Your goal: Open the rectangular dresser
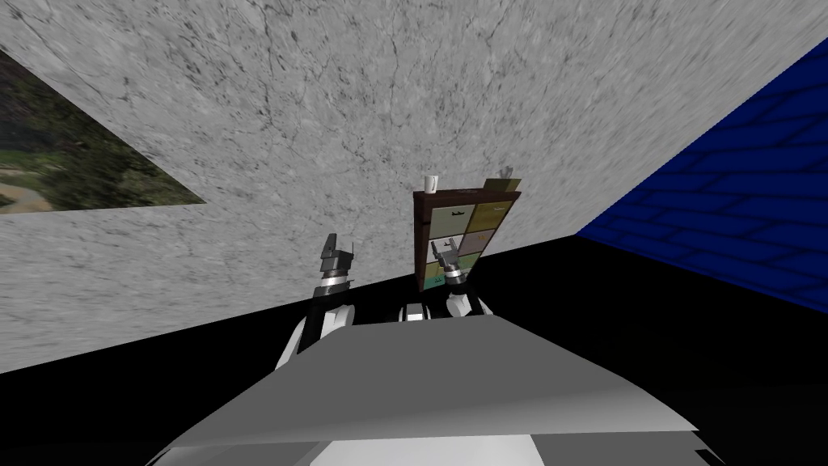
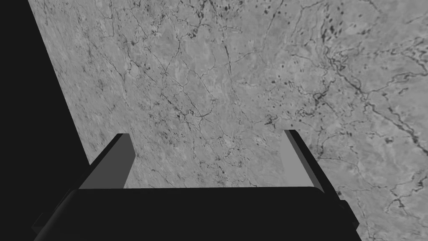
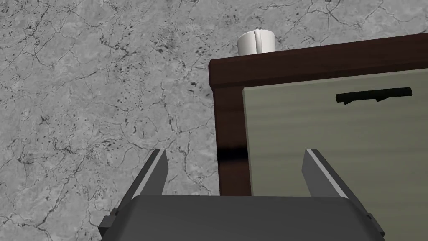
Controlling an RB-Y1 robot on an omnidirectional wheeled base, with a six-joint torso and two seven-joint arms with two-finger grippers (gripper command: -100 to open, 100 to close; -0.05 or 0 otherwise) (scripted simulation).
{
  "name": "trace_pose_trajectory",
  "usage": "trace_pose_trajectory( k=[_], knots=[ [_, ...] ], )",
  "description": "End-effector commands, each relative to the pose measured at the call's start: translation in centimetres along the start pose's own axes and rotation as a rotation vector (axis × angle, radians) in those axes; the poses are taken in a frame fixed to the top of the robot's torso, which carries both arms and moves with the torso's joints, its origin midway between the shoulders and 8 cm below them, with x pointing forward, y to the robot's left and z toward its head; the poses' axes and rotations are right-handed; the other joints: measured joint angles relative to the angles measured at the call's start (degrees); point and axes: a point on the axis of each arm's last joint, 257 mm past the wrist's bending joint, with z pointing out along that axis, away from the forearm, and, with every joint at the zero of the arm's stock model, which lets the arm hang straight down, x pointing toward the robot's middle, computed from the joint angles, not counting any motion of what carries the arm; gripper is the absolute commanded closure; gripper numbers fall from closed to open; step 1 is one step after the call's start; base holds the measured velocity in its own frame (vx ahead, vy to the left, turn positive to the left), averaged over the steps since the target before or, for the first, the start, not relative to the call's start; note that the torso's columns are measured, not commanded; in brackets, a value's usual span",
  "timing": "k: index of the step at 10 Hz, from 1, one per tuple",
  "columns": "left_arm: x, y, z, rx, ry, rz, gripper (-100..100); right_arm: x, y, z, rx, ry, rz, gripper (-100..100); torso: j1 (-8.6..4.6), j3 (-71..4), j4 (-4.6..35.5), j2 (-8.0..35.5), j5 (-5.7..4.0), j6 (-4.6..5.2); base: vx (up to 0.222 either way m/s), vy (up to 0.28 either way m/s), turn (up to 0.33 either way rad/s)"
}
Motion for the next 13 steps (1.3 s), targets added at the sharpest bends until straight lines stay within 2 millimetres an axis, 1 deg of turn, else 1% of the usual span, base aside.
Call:
trace_pose_trajectory(
  k=[1, 3, 4, 6, 7, 8, 9, 11, 12, 13],
  knots=[
    [0.0, 0.0, 0.0, 0.0, 0.0, 0.0, 0, -1.7, -0.1, -0.4, -0.01, -0.031, 0.109, -100, 0.01, 0.0, 0.0, 0.0, 0.0, 0.0, 0.022, -0.012, 0.015],
    [0.0, 0.0, 0.0, 0.0, 0.0, 0.0, 0, -1.7, -0.1, -0.4, -0.01, -0.031, 0.149, -100, -0.02, 0.0, 0.0, 0.0, 0.0, 0.0, 0.018, -0.012, 0.007],
    [0.0, 0.0, 0.0, 0.0, 0.0, 0.0, 0, -3.2, -0.2, -0.8, -0.023, -0.059, 0.215, -100, 0.01, 0.0, 0.0, 0.0, 0.0, 0.0, 0.018, -0.016, 0.01],
    [0.0, 0.0, 0.0, 0.0, 0.0, 0.0, 0, -3.2, -0.2, -0.8, -0.024, -0.058, 0.254, -100, -0.01, 0.0, 0.0, 0.0, 0.0, 0.0, 0.016, -0.013, 0.005],
    [0.0, 0.0, 0.0, 0.0, 0.0, 0.0, 0, -4.6, -0.1, -1.2, -0.04, -0.085, 0.32, -100, 0.02, 0.0, 0.0, 0.0, 0.01, 0.0, 0.021, -0.02, 0.005],
    [0.0, 0.0, 0.0, 0.0, 0.0, 0.0, 0, -4.6, -0.1, -1.2, -0.041, -0.084, 0.349, -100, -0.02, 0.0, 0.0, 0.0, 0.0, 0.0, 0.023, -0.02, 0.006],
    [0.0, 0.0, 0.0, 0.0, 0.0, 0.0, 0, -6.0, -0.1, -1.7, -0.06, -0.11, 0.405, -100, -0.01, 0.0, 0.0, 0.0, -0.01, 0.0, 0.03, -0.027, 0.003],
    [0.0, 0.0, 0.0, 0.0, 0.0, 0.0, 0, -6.0, -0.1, -1.7, -0.063, -0.109, 0.453, -100, -0.01, 0.0, 0.0, 0.0, 0.0, 0.0, 0.023, -0.018, 0.002],
    [0.0, 0.0, 0.0, 0.0, 0.0, 0.0, 0, -7.4, 0.0, -2.2, -0.084, -0.133, 0.508, -100, 0.04, 0.0, 0.0, 0.0, 0.01, 0.0, 0.024, -0.021, -0.003],
    [0.0, 0.0, 0.0, 0.0, 0.0, 0.0, 0, -7.4, 0.0, -2.2, -0.086, -0.132, 0.537, -100, 0.0, 0.0, 0.0, 0.0, 0.0, -0.01, 0.022, -0.022, 0.002]
  ],
)
